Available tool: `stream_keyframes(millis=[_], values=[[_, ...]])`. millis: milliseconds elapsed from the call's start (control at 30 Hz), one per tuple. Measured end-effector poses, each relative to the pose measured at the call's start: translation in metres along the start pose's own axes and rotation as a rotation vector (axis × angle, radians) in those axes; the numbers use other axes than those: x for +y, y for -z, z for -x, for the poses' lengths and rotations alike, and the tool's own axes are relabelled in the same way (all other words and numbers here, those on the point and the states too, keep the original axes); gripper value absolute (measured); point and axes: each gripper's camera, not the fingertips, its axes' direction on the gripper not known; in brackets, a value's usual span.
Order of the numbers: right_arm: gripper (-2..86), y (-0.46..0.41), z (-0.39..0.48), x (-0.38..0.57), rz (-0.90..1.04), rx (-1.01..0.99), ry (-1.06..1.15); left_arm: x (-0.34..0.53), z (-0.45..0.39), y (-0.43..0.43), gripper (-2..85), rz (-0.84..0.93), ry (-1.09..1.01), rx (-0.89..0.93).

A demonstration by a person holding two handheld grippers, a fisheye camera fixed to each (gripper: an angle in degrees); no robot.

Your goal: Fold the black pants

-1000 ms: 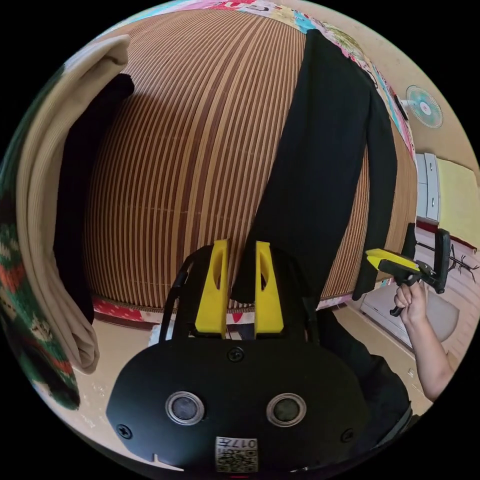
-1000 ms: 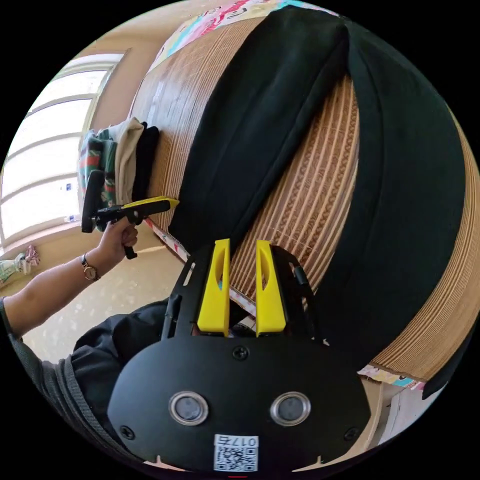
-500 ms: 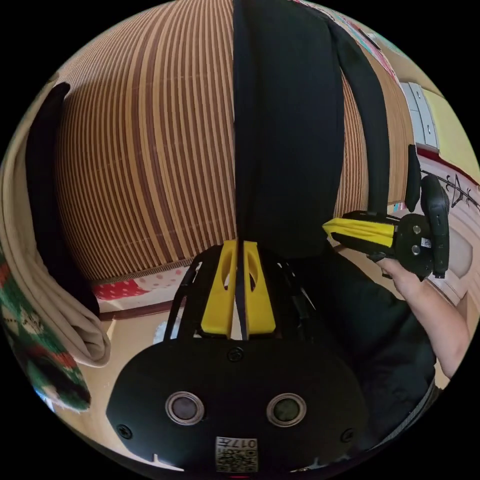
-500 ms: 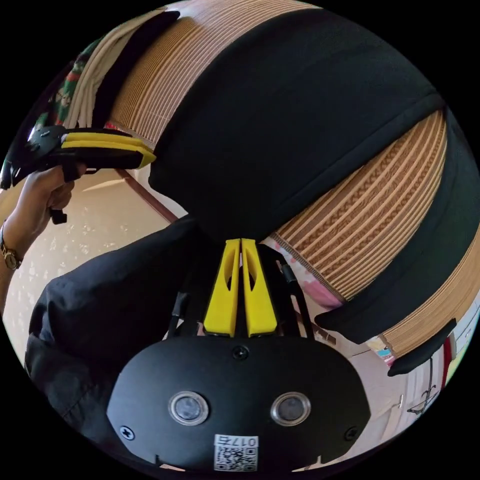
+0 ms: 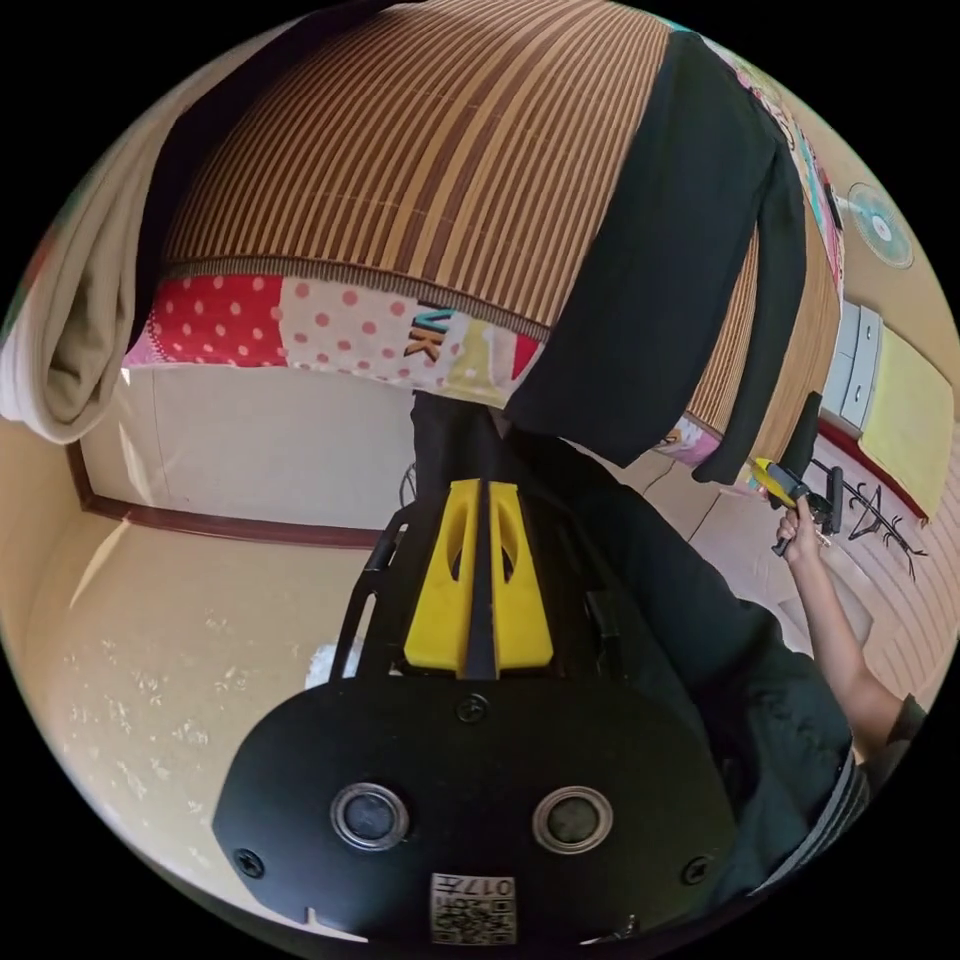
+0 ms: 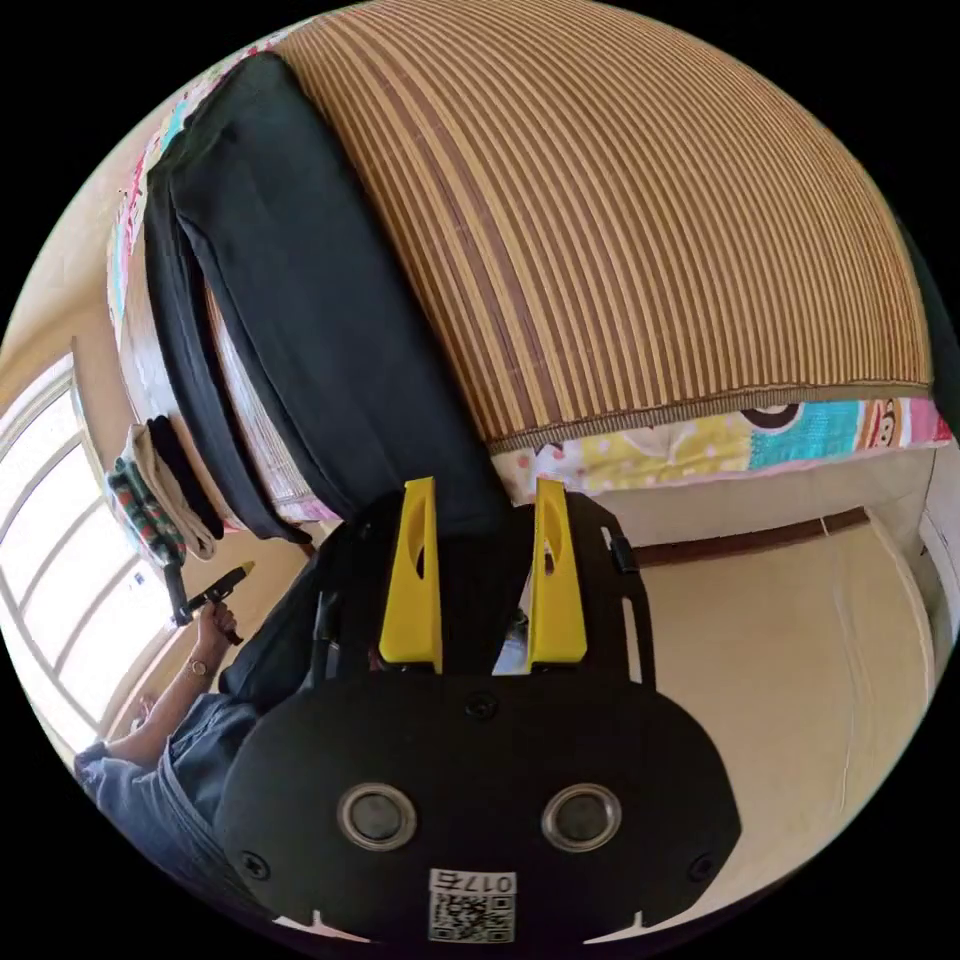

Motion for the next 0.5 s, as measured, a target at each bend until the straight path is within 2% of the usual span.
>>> stream_keyframes(millis=[167, 267, 367, 500], values=[[8.1, -0.041, -0.038, 0.027, 0.102, -0.101, 0.08, 0.004, -0.03, -0.005, -0.4, 0.022, -0.027, -0.004], [4.5, -0.038, -0.053, 0.065, 0.048, -0.144, 0.131, 0.004, -0.066, -0.01, -0.3, 0.036, -0.097, -0.021], [3.7, -0.018, -0.062, 0.114, -0.021, -0.29, 0.205, 0.007, -0.108, -0.006, 0.2, 0.01, -0.176, 0.037], [3.4, 0.016, -0.045, 0.177, -0.09, -0.348, 0.353, 0.016, -0.189, 0.004, 2.7, -0.038, -0.356, 0.072]])
